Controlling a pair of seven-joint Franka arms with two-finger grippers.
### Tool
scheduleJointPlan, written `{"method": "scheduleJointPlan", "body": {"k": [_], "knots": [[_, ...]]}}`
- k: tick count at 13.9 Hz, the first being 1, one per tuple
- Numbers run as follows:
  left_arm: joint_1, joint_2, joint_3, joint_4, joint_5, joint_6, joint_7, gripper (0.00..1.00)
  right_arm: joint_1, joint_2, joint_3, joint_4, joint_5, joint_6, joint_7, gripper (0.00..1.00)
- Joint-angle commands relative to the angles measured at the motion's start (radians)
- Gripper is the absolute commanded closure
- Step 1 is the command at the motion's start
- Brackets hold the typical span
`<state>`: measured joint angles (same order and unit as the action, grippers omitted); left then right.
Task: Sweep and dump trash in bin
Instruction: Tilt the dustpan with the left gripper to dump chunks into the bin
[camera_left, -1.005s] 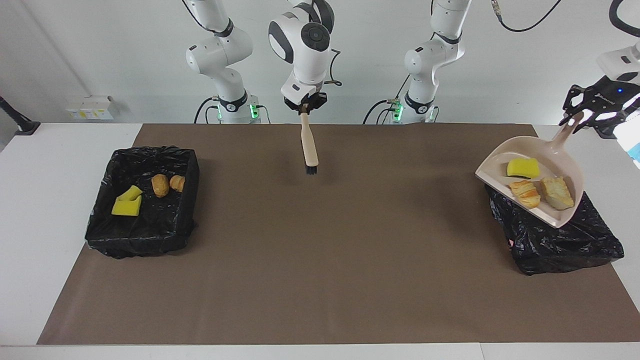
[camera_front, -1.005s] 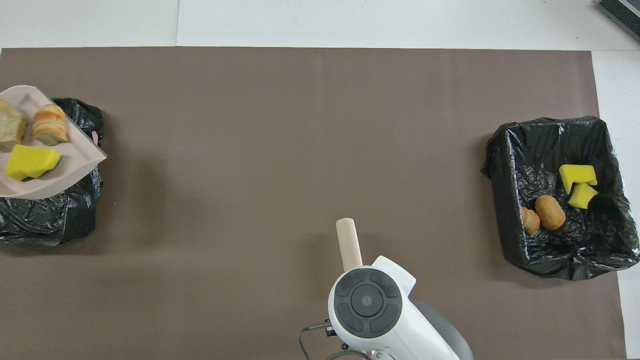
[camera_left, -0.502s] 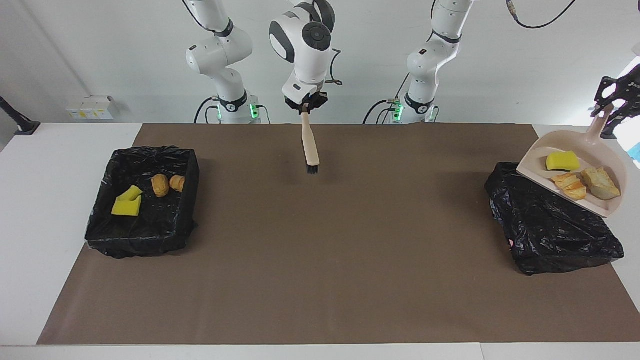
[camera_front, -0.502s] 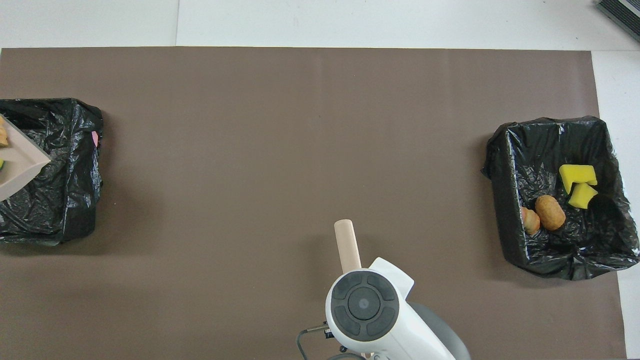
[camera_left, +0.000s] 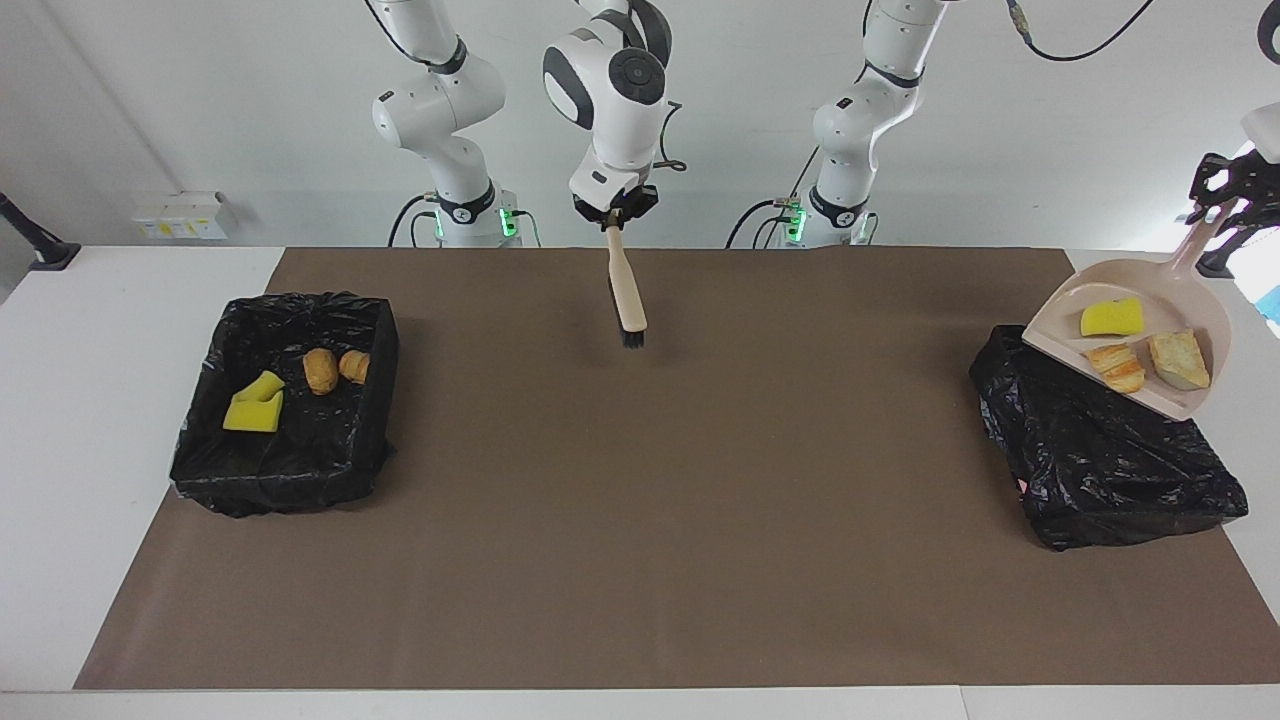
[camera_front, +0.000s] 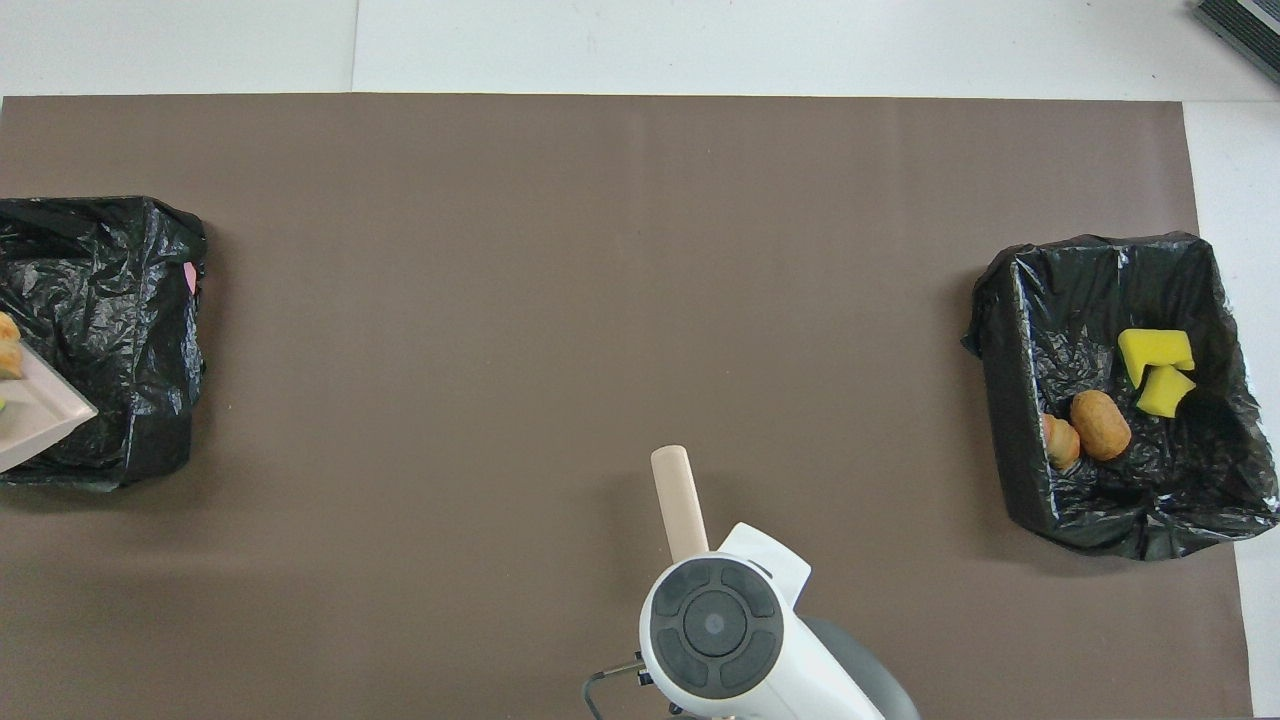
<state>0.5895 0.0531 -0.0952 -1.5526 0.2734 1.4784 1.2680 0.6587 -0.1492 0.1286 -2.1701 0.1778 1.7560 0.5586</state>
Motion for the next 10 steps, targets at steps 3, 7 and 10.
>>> {"method": "scheduleJointPlan", "body": {"k": [3,7,10], "knots": [[-0.207,-0.015,0.000,-0.006,0.275,-0.023,-0.004,1.00,0.108,0.059,0.006,-0.036,0.077,0.198,0.188,1.00],[-0.246,-0.016,0.002,-0.009,0.348,-0.032,-0.004,1.00,0.171,0.201,0.006,-0.048,0.077,0.406,0.283,1.00],[-0.255,-0.013,0.000,-0.004,0.405,-0.029,-0.002,1.00,0.171,0.215,0.008,-0.036,0.078,0.402,0.285,1.00]]}}
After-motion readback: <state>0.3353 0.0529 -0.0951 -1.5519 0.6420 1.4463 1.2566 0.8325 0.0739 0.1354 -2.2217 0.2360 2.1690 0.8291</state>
